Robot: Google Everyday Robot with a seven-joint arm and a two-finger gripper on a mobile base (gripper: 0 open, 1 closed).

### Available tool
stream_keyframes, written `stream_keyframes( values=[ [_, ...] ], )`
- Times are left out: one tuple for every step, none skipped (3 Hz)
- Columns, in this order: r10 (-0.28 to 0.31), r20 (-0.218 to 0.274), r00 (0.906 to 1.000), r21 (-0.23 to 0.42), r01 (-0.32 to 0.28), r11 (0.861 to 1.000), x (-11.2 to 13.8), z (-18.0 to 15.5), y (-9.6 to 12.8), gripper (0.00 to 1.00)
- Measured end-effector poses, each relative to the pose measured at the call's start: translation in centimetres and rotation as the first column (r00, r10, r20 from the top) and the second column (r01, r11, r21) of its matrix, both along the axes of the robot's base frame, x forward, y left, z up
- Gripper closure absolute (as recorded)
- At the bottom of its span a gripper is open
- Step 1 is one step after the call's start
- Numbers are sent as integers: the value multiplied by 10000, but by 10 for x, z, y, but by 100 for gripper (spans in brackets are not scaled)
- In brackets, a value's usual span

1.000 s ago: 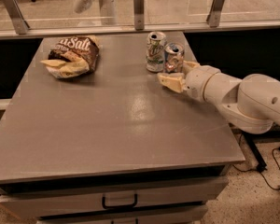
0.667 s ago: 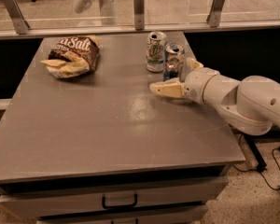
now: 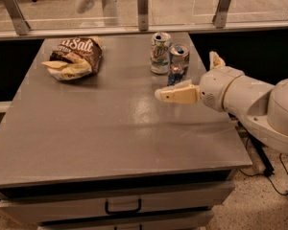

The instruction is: Move redbull can near 7up can

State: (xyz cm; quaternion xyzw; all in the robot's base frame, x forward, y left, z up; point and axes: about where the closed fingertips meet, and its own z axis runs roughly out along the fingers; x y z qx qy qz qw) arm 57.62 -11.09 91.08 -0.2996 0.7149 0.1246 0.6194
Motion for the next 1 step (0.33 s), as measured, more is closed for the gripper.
stream_keyframes(
  values=[
    [-187,58,9998,-25,187,9998,-4,4,-9,0]
  ],
)
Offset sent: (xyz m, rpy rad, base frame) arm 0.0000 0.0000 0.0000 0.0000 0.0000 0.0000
